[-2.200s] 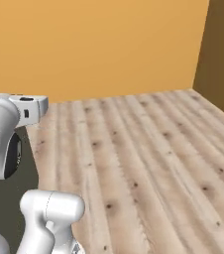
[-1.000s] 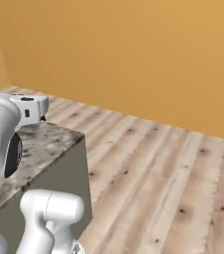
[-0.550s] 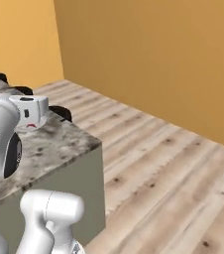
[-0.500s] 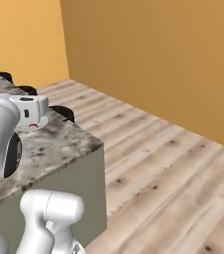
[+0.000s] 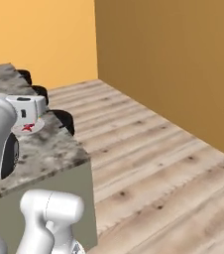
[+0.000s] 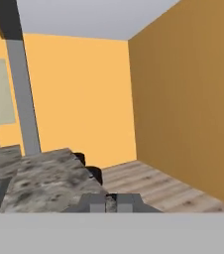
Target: Take the lemon wedge from the fridge and place it on the plate with fish on the dining counter.
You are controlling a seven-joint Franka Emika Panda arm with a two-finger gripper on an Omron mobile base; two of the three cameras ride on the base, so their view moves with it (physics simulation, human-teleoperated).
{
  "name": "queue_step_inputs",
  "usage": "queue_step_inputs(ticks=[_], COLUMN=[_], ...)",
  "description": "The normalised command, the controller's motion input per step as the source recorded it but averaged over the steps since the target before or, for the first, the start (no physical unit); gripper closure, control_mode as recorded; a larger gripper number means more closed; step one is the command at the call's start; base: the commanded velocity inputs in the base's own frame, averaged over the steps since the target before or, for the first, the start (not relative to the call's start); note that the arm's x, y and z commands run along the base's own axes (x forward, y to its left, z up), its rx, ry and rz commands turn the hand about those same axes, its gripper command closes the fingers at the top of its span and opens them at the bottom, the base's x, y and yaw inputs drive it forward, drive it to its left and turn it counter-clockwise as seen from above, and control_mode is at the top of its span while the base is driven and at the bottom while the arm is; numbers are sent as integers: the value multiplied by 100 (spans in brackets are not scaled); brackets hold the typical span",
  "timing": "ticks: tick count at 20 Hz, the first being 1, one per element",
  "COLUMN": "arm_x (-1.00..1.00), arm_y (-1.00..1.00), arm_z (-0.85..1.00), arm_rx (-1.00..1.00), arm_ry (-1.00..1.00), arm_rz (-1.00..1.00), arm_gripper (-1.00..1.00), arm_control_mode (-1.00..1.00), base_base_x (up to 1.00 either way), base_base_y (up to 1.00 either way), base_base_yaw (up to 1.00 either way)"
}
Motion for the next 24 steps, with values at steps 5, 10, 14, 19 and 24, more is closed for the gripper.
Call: queue_step_inputs(ticks=[5, 10, 14, 19, 24], arm_x=[0, 0, 0, 0, 0], arm_y=[0, 0, 0, 0, 0], arm_z=[0, 0, 0, 0, 0], arm_rx=[0, 0, 0, 0, 0], arm_ry=[0, 0, 0, 0, 0], arm_rz=[0, 0, 0, 0, 0], arm_gripper=[100, 100, 100, 100, 100], arm_control_mode=[100, 100, 100, 100, 100], base_base_x=[89, 100, 100, 100, 59], base_base_y=[-100, -100, -100, -89, -16], base_base_yaw=[-1, -1, 0, 13, 59])
